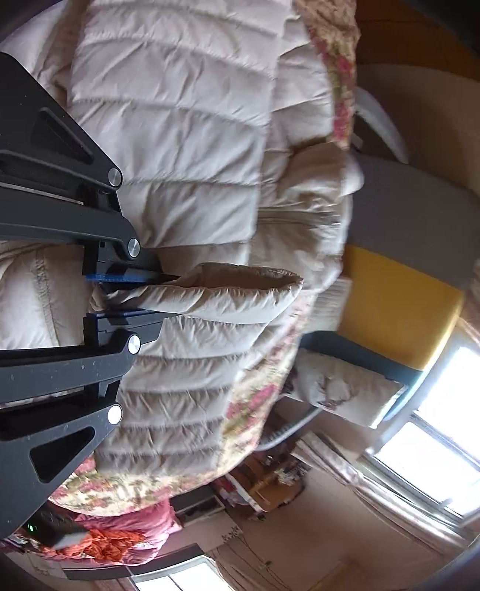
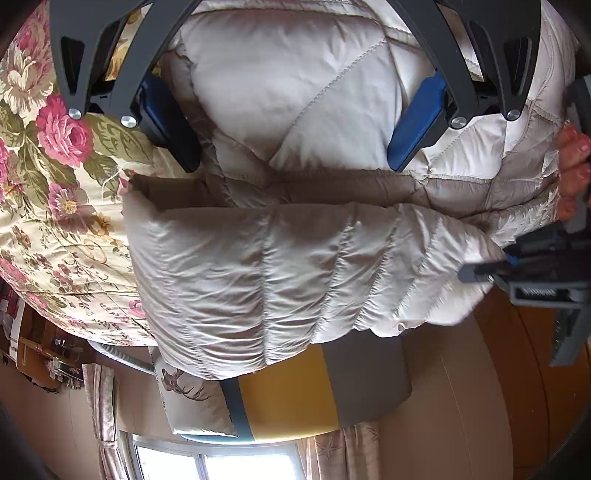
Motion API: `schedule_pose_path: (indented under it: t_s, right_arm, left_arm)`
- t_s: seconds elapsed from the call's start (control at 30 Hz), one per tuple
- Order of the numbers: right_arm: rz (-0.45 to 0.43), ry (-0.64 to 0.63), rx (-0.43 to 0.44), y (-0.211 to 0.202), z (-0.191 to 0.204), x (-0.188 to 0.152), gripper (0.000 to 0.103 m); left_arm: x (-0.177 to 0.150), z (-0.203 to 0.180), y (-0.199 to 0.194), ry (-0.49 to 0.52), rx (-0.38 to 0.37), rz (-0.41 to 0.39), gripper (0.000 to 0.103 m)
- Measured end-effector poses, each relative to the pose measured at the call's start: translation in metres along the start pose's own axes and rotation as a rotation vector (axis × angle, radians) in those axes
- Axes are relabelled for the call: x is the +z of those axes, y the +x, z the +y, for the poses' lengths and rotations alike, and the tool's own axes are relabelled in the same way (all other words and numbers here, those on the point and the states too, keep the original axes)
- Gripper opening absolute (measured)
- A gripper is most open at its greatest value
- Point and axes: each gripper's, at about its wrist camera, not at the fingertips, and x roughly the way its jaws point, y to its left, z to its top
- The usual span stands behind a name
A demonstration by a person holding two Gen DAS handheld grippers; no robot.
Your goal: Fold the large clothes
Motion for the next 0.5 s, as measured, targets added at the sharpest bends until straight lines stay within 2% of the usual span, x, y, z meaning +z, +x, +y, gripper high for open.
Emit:
schedule_pose_path:
  t_s: [0.07,0.17,0.33,0.5]
  right_arm:
    - [-0.001,-0.004,-0.003,0.0,0.0,0.0,0.101]
    - [0.0,-0.008,-0.009,0.001,0.0,0.001,0.101]
    - [0.0,-0.015,-0.019,0.0,0.002,0.0,0.101]
    - [-0.015,-0.02,-0.028,-0.003,0.003,-0.001,0.101]
  left_arm:
    - [0.009,0.005,-0.018,-0.017,-0.002,-0.057,0.01]
    - [0.016,0.024,-0.038,-0.048,0.018,-0.096,0.01]
    - [0.003,0.067,-0.046,-0.073,0.116,-0.1,0.01]
    - [-0.025,0.107,-0.053,-0.132,0.15,-0.09,0.01]
